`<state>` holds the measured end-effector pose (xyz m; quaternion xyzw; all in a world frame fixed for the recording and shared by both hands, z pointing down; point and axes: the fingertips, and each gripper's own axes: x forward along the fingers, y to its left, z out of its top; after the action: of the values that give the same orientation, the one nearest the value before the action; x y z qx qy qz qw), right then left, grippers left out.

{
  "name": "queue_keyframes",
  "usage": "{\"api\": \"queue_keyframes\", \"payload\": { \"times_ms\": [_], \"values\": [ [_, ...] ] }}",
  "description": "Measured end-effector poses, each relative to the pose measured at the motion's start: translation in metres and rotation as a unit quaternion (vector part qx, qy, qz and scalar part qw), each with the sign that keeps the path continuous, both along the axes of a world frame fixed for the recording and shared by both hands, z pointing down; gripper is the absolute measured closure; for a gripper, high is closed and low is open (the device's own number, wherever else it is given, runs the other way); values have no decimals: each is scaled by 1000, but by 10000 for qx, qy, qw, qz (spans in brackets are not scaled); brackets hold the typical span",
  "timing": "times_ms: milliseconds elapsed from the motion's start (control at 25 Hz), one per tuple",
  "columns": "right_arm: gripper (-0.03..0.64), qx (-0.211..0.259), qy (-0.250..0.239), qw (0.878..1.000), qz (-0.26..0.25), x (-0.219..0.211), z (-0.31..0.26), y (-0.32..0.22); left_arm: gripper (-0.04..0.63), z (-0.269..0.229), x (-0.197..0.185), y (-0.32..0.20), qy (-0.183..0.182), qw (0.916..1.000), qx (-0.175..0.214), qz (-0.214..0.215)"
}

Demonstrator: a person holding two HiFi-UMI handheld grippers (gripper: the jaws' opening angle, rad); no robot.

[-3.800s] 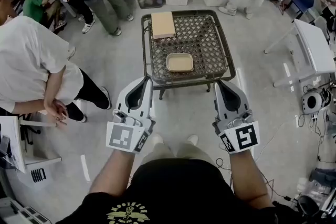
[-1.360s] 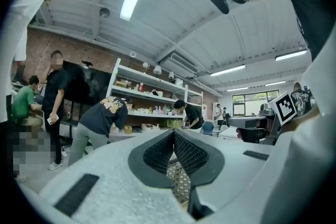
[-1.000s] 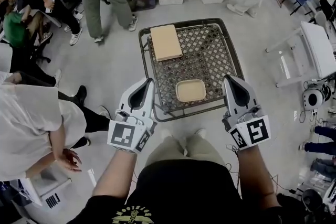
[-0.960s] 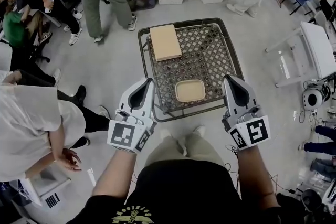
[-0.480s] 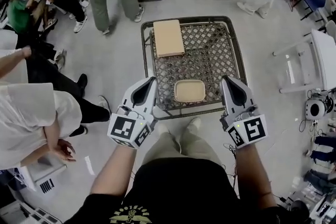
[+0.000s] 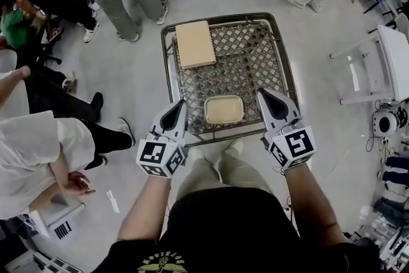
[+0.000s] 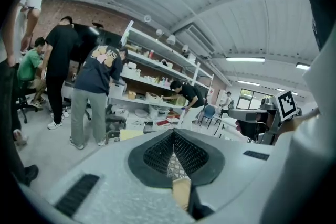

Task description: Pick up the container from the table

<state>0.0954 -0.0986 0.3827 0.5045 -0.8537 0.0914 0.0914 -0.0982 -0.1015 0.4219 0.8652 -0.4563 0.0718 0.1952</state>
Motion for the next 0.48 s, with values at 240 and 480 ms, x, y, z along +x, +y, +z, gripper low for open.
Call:
{"api": "queue_keyframes", "payload": {
  "times_ms": [240,480],
  "values": [
    [606,-625,-315,9975,55,12,41,1,586,51,4,2,464,9950,-830,-299],
    [606,-1119,-348,9930,124,21,86,-2,586,90,9,11,64,9929,-1165,-230]
  ]
}}
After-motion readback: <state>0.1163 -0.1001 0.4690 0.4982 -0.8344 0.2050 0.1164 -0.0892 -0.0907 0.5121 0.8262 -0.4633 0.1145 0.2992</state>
